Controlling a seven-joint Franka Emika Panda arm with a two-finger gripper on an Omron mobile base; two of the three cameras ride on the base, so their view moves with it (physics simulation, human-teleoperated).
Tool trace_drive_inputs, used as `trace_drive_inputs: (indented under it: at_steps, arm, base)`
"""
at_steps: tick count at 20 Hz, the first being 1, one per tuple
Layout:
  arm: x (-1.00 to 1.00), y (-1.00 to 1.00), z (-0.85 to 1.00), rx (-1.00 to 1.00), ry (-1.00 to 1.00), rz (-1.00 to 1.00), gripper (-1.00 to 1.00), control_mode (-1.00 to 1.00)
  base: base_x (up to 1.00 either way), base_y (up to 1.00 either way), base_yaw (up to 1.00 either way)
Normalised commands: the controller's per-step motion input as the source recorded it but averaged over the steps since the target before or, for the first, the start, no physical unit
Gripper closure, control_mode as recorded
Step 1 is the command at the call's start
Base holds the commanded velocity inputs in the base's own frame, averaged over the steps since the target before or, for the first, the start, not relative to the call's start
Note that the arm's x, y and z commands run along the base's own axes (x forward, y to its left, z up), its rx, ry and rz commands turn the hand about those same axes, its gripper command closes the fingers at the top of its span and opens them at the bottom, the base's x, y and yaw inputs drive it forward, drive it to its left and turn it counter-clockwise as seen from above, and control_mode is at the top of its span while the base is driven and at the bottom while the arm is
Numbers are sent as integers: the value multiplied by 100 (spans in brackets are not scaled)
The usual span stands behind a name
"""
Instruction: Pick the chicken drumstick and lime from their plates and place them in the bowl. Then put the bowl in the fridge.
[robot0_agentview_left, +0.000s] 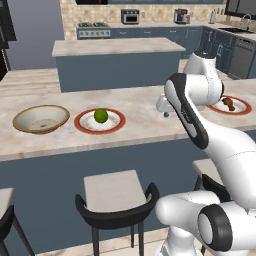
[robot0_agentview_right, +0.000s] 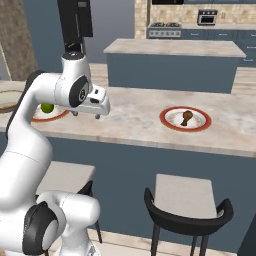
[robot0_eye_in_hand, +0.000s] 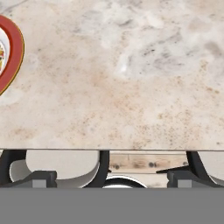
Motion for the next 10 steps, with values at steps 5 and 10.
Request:
trace_drive_inputs:
  at_steps: [5,10]
  arm:
    - [0,0,0,0,0,0,-100,100]
    - [0,0,0,0,0,0,-100,100]
  base:
    - [0,0,0]
    - [0,0,0]
